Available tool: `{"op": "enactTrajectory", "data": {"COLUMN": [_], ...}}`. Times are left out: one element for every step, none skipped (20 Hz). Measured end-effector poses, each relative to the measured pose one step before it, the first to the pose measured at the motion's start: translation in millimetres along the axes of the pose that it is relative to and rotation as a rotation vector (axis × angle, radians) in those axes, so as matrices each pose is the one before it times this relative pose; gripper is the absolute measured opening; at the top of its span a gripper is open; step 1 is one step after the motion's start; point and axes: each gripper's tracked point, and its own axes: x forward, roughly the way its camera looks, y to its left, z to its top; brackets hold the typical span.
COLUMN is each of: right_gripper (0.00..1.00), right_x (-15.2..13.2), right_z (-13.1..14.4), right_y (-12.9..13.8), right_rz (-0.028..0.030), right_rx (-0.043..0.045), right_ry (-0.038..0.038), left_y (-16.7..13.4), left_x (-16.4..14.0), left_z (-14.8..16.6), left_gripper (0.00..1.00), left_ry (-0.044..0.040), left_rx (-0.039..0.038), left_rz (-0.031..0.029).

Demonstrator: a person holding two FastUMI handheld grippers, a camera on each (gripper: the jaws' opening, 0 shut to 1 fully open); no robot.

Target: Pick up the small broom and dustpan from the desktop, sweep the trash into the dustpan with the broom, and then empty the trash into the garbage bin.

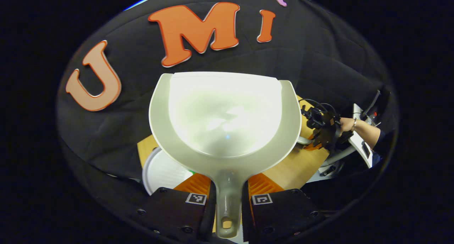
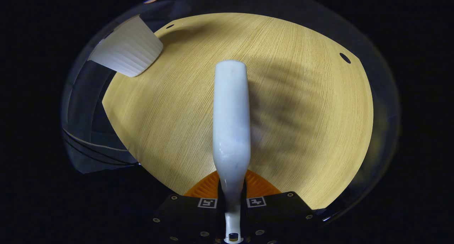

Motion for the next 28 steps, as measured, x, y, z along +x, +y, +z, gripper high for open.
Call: {"op": "enactTrajectory", "data": {"right_gripper": [0.15,0.15,0.15,0.16,0.16,0.16,0.16,0.16,0.16,0.16,0.16,0.16,0.16,0.16,0.16,0.16,0.16,0.16,0.16,0.16,0.16,0.16,0.16,0.16,0.16,0.16,0.16,0.16], "right_x": [-1.28,-0.68,0.14,0.54,1.39,1.27,2.10,1.38,1.22,2.37,2.52,1.83,2.19,1.39,-0.44,0.69,-1.28,-0.19,-1.15,-0.80,-0.31,-0.14,0.28,0.33,-0.65,-0.34,-0.84,3.62], "right_z": [-1.01,-1.23,-1.65,-3.23,-2.60,-1.91,-2.94,-1.55,-2.08,-1.26,0.14,0.36,-1.84,-2.58,-2.14,-1.43,-1.44,-1.03,2.36,-1.98,-3.47,-2.71,1.67,0.11,-1.47,-0.71,0.14,2.41], "right_y": [-2.59,-2.62,-1.14,-2.69,-2.78,-4.26,-1.94,-3.97,-2.94,-2.44,0.49,-0.57,1.03,1.05,-1.57,-3.34,-7.16,-4.65,-5.94,-8.48,-3.78,-4.58,1.67,0.31,-6.37,-4.01,-0.14,10.97], "right_rz": [0.00394,0.00138,0.00165,-0.00041,-0.00107,-0.00606,0.00520,-0.00222,0.00023,-0.00241,-0.00663,-0.00628,-0.00561,-0.00636,-0.00696,-0.01099,-0.01287,-0.01220,-0.01636,-0.02266,-0.01671,-0.00907,0.00105,0.00265,-0.01071,-0.01215,-0.01359,-0.01258], "right_rx": [0.00357,0.00085,0.00368,0.00572,0.00821,0.00716,0.01520,0.01681,0.01475,0.01158,0.01053,0.01233,0.00959,0.01096,0.01605,0.02065,0.02119,0.02717,0.03261,0.02454,0.01064,0.00461,0.01369,0.01833,0.01280,0.00130,-0.00042,0.00021], "right_ry": [-0.00443,-0.00561,-0.00148,-0.00057,0.00437,-0.00327,0.00475,-0.00368,0.00358,0.00312,0.00039,-0.00328,-0.00462,-0.00508,-0.00346,-0.00482,-0.00860,-0.00926,-0.00590,-0.00657,0.00089,0.00309,-0.00243,-0.00230,-0.00602,-0.00481,0.00350,0.00362], "left_y": [-10.59,-11.33,-13.28,-9.87,-6.01,-4.04,-2.31,-3.44,-3.13,-0.86,0.05,-1.12,-2.42,1.81,4.45,3.79,2.08,0.65,0.45,1.06,1.11,-0.13,-1.85,-2.38,-3.44,-3.09,-2.31,-2.04], "left_x": [6.06,9.98,18.49,17.58,19.86,17.57,18.20,16.75,15.06,16.66,14.49,14.44,20.70,15.87,17.54,13.51,12.28,10.12,8.60,8.16,8.06,6.78,6.88,7.23,6.70,6.60,6.27,2.58], "left_z": [-7.21,-7.02,-7.34,-7.84,-9.42,-6.55,-9.69,-8.76,-8.04,-9.38,-9.43,-8.05,-6.05,-2.65,-1.35,-2.08,-1.55,-0.52,1.08,2.76,3.42,3.40,5.19,6.11,5.91,6.03,7.44,10.65], "left_gripper": [0.32,0.32,0.32,0.32,0.32,0.33,0.32,0.32,0.32,0.32,0.32,0.32,0.32,0.33,0.33,0.32,0.36,0.33,0.33,0.33,0.33,0.32,0.32,0.33,0.33,0.33,0.33,0.30], "left_ry": [0.01809,0.02482,0.02012,0.00903,0.01169,0.01041,0.00811,0.01745,0.01250,0.01771,0.01804,0.02138,0.01039,0.00762,0.00637,0.00816,0.00999,0.00904,0.00535,0.00177,0.00306,0.00512,0.00330,0.00223,0.01030,0.01357,0.00967,0.00353], "left_rx": [-0.02019,-0.02793,-0.03664,-0.04342,-0.03037,-0.02189,-0.01634,-0.02202,-0.02379,-0.02556,-0.03793,-0.05671,-0.04820,-0.02831,-0.02942,-0.02705,-0.02841,-0.02685,-0.01849,-0.01047,-0.00762,-0.00971,-0.00893,-0.00709,-0.00505,-0.00646,-0.00550,-0.00227], "left_rz": [-0.02672,-0.02545,-0.02562,-0.01860,-0.01198,0.00212,0.00496,0.00153,0.00307,0.00858,0.00965,0.01093,0.01246,0.02647,0.03372,0.02926,0.01844,0.01044,0.01036,0.01566,0.01674,0.01009,0.00504,-0.00157,-0.00766,-0.00806,-0.00539,0.00392]}}
